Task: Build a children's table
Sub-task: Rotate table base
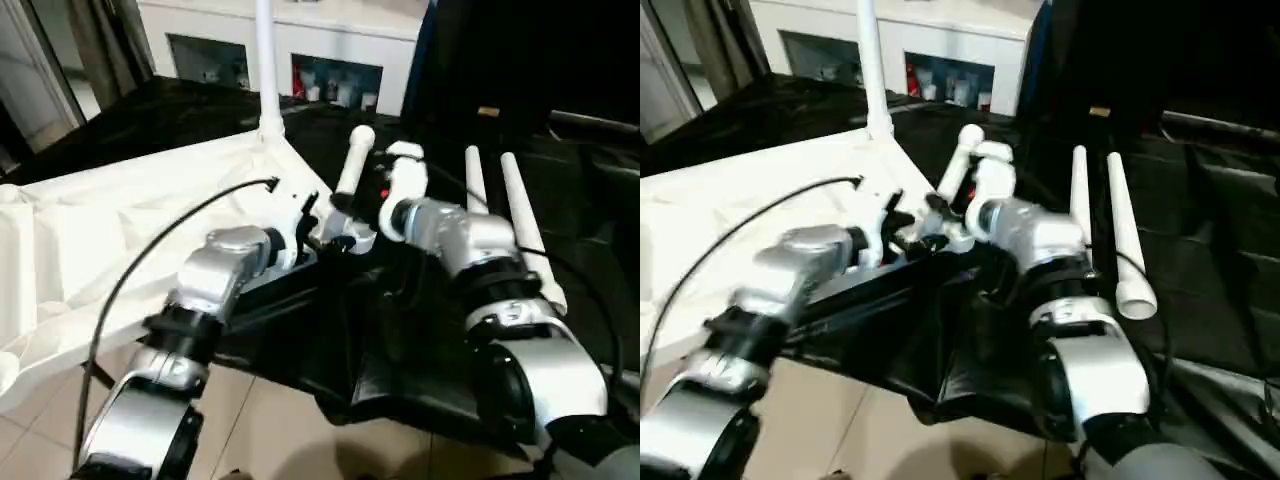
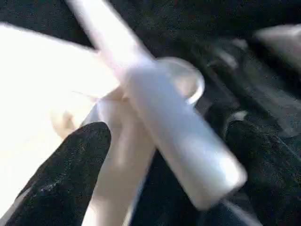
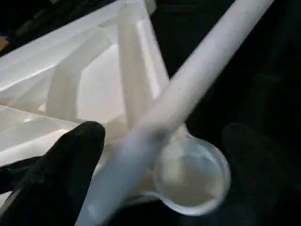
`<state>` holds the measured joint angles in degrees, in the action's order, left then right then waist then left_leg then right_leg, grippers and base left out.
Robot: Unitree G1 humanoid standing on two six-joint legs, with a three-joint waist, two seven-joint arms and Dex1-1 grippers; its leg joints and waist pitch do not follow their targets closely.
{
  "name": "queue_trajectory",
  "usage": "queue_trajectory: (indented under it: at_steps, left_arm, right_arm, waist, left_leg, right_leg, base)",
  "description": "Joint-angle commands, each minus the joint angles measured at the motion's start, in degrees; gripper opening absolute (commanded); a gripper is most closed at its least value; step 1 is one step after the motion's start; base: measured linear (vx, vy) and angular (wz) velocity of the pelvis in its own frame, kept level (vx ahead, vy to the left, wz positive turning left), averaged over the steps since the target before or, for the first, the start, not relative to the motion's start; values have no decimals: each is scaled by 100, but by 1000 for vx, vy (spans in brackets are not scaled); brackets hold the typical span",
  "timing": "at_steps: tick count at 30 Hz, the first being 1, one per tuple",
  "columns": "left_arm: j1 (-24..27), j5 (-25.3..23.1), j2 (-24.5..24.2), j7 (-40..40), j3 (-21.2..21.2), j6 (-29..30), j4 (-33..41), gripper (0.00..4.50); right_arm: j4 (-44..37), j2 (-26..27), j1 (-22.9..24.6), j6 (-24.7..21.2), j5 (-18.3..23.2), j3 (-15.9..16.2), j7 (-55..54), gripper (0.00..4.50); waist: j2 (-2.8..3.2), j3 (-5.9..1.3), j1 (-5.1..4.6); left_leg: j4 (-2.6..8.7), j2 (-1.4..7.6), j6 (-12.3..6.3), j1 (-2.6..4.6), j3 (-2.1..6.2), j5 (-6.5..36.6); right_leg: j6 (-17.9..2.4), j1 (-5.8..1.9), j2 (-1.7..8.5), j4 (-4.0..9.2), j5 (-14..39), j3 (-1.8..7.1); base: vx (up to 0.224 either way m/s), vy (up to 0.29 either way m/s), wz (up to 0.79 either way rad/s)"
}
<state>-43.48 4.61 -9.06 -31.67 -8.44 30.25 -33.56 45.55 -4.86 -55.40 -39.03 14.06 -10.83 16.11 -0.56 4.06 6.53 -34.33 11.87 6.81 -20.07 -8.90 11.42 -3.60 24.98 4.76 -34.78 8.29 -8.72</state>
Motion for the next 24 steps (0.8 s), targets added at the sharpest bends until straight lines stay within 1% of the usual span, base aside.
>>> queue_trajectory:
  at_steps: [1,2,3,4,5,7,8,9,10,11,12,13,14,15,17,18,19,21,22,24]
  left_arm:
    - [-152,-255,-8,174,-184,-223,-407,442]
    - [-156,-263,-7,187,-186,-234,-430,442]
    - [-203,-331,10,299,-182,-325,-637,442]
    - [-230,-371,17,369,-174,-388,-749,442]
    - [-249,-362,33,427,-127,-429,-816,442]
    - [-280,-322,52,465,-43,-467,-886,442]
    - [-297,-303,61,485,5,-491,-915,442]
    - [-318,-297,57,497,40,-538,-944,442]
    - [-348,-283,54,491,72,-600,-994,428]
    - [-378,-288,46,524,99,-694,-1034,428]
    - [-410,-287,43,526,114,-803,-1088,418]
    - [-438,-260,44,461,128,-870,-1081,399]
    - [-423,-276,34,408,88,-885,-1032,391]
    - [-391,-277,28,297,33,-859,-938,391]
    - [-305,-261,28,51,-80,-778,-722,387]
    - [-272,-280,25,-5,-126,-781,-656,369]
    - [-230,-308,7,-90,-201,-749,-568,369]
    - [-86,-416,-110,-394,-454,-653,-296,369]
    - [-26,-434,-179,-566,-550,-578,-181,385]
    - [98,-516,-391,-853,-735,-426,120,401]
  right_arm:
    - [-222,-53,105,-158,60,-35,-59,450]
    - [-234,-55,110,-164,62,-38,-64,450]
    - [-377,-73,168,-238,89,-56,-104,450]
    - [-482,-84,215,-293,108,-62,-125,450]
    - [-547,-90,249,-325,117,-69,-138,450]
    - [-598,-92,305,-343,109,-75,-152,450]
    - [-606,-90,334,-341,100,-76,-162,450]
    - [-597,-87,359,-326,78,-63,-179,450]
    - [-605,-78,384,-321,67,-52,-192,450]
    - [-630,-67,408,-328,64,-41,-196,450]
    - [-683,-56,436,-357,67,-31,-201,450]
    - [-770,-44,482,-420,78,-10,-192,450]
    - [-780,-43,490,-428,78,-5,-190,450]
    - [-794,-42,502,-438,76,1,-189,450]
    - [-821,-39,526,-450,72,6,-194,450]
    - [-827,-38,532,-454,70,8,-196,450]
    - [-825,-37,531,-453,67,11,-200,450]
    - [-828,-31,529,-459,67,15,-205,450]
    - [-843,-27,535,-466,68,18,-206,450]
    - [-893,-22,559,-494,66,25,-206,450]
  waist:
    - [113,-561,45]
    - [114,-561,43]
    - [124,-563,41]
    - [144,-578,55]
    - [141,-578,51]
    - [142,-584,63]
    - [156,-578,63]
    - [152,-578,70]
    - [145,-575,69]
    - [142,-578,73]
    - [151,-578,78]
    - [158,-582,78]
    - [132,-579,75]
    - [146,-579,84]
    - [136,-578,86]
    - [145,-577,93]
    - [151,-574,98]
    - [150,-575,105]
    - [153,-577,107]
    - [159,-569,94]
  left_leg:
    - [304,7,-271,-65,-25,427]
    - [304,2,-276,-69,-19,432]
    - [305,8,-276,-66,-17,452]
    - [301,15,-262,-59,-5,413]
    - [298,16,-280,-67,-4,398]
    - [295,29,-277,-53,2,388]
    - [297,27,-282,-64,6,385]
    - [292,30,-283,-61,2,388]
    - [290,17,-307,-75,-3,386]
    - [287,11,-333,-84,-5,376]
    - [289,9,-342,-84,-4,378]
    - [292,19,-347,-76,0,373]
    - [292,20,-351,-78,-1,367]
    - [294,30,-347,-79,5,357]
    - [297,42,-339,-75,4,353]
    - [298,47,-340,-76,5,341]
    - [296,56,-342,-69,1,336]
    - [299,61,-340,-73,0,310]
    - [304,71,-320,-79,7,296]
    - [304,62,-311,-76,-1,317]
  right_leg:
    - [-289,-547,321,477,1440,339]
    - [-261,-551,313,473,1461,332]
    - [-231,-552,318,484,1498,326]
    - [-227,-554,325,463,1441,328]
    - [-230,-553,316,473,1394,324]
    - [-292,-547,332,455,1346,332]
    - [-325,-550,335,454,1344,330]
    - [-377,-551,339,453,1320,331]
    - [-402,-558,336,454,1327,327]
    - [-387,-562,338,462,1357,326]
    - [-369,-561,339,471,1387,324]
    - [-344,-558,338,476,1421,322]
    - [-331,-559,336,479,1431,322]
    - [-325,-558,349,473,1454,322]
    - [-356,-553,366,471,1510,326]
    - [-377,-552,374,467,1505,329]
    - [-405,-539,368,463,1480,335]
    - [-429,-540,372,446,1441,342]
    - [-456,-548,383,425,1392,348]
    - [-448,-541,375,433,1417,349]
  base:
    - [0,0,0]
    - [0,0,0]
    - [0,0,0]
    - [0,0,0]
    - [0,0,0]
    - [0,0,0]
    - [0,0,0]
    - [0,0,0]
    - [0,0,0]
    - [0,0,0]
    - [0,0,0]
    - [0,0,0]
    - [0,0,0]
    - [0,0,0]
    - [0,0,0]
    - [0,0,0]
    - [0,0,0]
    - [0,0,0]
    - [0,0,0]
    - [0,0,0]
